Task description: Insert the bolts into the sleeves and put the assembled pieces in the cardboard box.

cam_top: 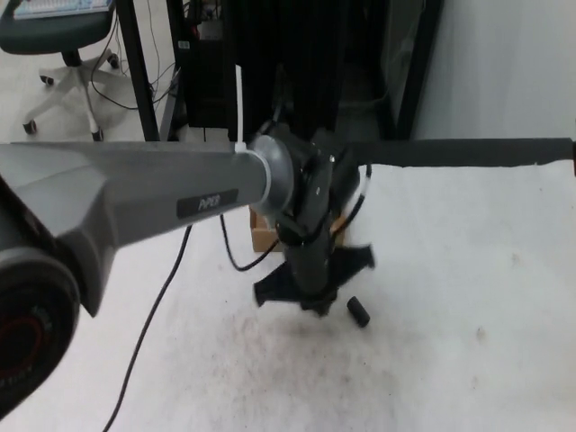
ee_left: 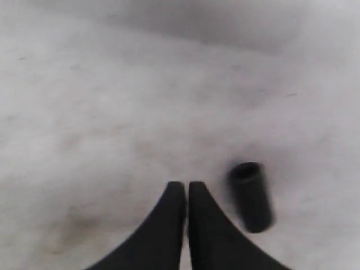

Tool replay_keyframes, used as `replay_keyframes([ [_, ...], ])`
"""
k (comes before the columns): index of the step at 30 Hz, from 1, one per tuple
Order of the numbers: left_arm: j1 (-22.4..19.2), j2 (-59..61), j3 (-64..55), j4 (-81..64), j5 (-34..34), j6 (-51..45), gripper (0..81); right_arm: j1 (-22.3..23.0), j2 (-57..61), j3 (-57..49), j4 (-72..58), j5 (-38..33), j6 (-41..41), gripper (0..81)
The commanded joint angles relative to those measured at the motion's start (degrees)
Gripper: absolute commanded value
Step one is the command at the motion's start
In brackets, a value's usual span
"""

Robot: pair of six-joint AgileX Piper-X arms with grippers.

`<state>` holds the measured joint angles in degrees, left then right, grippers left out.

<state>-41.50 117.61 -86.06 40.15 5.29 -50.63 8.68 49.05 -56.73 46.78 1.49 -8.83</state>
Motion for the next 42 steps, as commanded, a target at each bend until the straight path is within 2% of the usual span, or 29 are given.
replay_keyframes([
  [1,-0.64,-2.85,-0.34,-10.61,3.09,-7.49,11.7,-0.2,-0.7,-0.49,-0.74,-0.11,0.3,0.8],
  [3,-0.85,-4.0,-0.55,-15.56,2.48,-13.02,18.4,-0.2,-0.7,-0.49,-0.74,-0.11,0.3,0.8],
  [6,-1.15,-4.89,-1.44,-16.8,2.46,-16.11,27.9,-0.2,-0.7,-0.49,-0.73,-0.11,0.53,0.8],
  [10,-1.61,-4.87,-1.91,-10.93,3.47,-17.56,29.9,-0.2,-0.7,-0.49,-0.73,-1.49,2.0,0.8],
  [14,-2.07,-4.34,-1.91,-7.76,4.31,-14.74,30.3,-0.2,-0.7,-0.49,-0.73,-2.55,1.99,0.8],
  [21,-2.07,-3.35,-1.91,-5.83,6.24,-16.62,46.3,-0.2,-0.7,-0.49,-0.73,-2.74,1.99,0.8],
  [27,-2.07,-2.48,-1.81,-2.29,4.17,-19.3,47.0,-0.2,-1.55,-0.49,-0.5,-2.73,1.99,0.8],
  [35,-2.07,0.97,-1.81,-0.26,10.01,-22.09,47.0,-0.2,-2.12,-0.49,-0.5,-2.73,1.74,0.8],
  [42,-2.07,1.52,-1.81,-0.06,6.31,-22.07,47.0,-0.2,-2.12,-0.49,-0.01,-2.73,1.57,0.8],
])
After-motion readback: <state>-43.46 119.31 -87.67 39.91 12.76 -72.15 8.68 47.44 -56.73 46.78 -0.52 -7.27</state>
